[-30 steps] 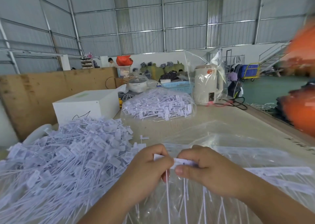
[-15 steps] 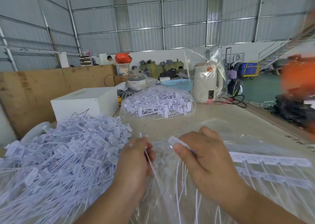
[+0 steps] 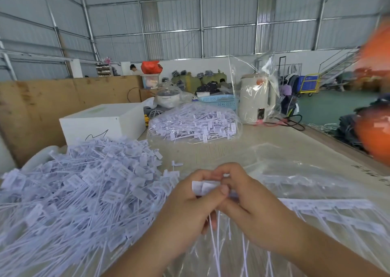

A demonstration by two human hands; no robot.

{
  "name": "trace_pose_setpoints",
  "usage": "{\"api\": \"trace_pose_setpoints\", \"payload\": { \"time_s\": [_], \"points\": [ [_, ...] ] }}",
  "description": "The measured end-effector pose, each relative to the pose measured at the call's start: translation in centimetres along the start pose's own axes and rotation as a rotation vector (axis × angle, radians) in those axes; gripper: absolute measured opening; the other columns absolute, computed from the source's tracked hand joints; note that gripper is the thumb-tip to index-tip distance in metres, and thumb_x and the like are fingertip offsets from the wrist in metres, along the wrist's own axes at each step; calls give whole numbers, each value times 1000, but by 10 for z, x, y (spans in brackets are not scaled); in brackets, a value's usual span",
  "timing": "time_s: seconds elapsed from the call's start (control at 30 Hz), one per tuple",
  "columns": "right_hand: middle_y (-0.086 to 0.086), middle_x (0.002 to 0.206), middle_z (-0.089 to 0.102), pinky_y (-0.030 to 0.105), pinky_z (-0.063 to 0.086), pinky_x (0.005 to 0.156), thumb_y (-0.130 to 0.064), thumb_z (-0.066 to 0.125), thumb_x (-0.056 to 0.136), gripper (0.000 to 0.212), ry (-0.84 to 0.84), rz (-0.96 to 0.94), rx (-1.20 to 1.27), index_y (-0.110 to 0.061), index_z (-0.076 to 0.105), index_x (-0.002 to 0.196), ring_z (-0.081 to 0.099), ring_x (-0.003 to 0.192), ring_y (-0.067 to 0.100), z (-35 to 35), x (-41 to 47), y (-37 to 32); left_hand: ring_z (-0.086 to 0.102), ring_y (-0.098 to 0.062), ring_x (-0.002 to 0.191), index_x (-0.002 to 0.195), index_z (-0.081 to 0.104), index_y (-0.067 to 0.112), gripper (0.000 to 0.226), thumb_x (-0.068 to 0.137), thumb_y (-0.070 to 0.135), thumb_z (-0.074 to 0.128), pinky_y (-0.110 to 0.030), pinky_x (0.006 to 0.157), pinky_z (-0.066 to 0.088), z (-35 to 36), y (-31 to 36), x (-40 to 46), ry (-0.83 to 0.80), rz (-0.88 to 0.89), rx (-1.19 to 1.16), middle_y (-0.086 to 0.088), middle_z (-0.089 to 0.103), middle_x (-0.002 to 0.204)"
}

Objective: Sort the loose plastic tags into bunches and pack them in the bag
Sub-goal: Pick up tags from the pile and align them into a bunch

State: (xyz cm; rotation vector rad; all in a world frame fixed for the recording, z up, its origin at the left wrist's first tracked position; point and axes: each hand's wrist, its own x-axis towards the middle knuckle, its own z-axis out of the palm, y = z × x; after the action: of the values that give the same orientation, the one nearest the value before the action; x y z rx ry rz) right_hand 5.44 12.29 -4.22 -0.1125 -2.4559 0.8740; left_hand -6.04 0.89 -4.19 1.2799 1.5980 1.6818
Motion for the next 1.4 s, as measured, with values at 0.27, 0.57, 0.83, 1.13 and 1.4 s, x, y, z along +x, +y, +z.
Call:
{"api": "trace_pose_setpoints", "payload": {
  "time_s": [0.27,0.57,0.83,1.13,1.4],
  "points": [
    [-1,83,66,41,48,73,-54,58,90,31,-108,95,34,-27,65,102,61,75,10,-20,2,7,47,-16,34,72,73,23,9,70,32,70,-20,38,35,-6,2,5,75,-49,-202,-14,52,49],
    [-7,64,60,32,45,61,-35,59,96,23,29,48,-43,-24,63,76,54,58,9,-9,2,1,45,-14,37,68,71,22,31,96,22,57,-21,41,34,4,1,4,195,-17,-77,-8,52,44],
    [-6,49,35,25,31,46,-42,51,93,38,513,-38,-170,-22,37,63,38,47,11,0,7,-8,56,-15,43,76,61,5,29,100,18,51,-22,41,46,5,3,6,391,-190,-542,-10,63,60],
    [-23,87,62,21,46,80,-66,35,86,70,3,-6,-117,-43,8,146,61,86,-3,4,3,1,53,-18,48,94,69,9,48,81,52,53,-26,48,47,7,7,-3,49,-117,-191,-11,56,57],
    [-20,83,68,30,50,77,-52,52,91,28,-95,-30,-69,-42,52,117,65,82,4,-13,2,-5,44,-17,36,86,64,3,12,94,9,58,-22,40,38,6,9,-1,76,-51,-167,-16,51,53]
  ]
}}
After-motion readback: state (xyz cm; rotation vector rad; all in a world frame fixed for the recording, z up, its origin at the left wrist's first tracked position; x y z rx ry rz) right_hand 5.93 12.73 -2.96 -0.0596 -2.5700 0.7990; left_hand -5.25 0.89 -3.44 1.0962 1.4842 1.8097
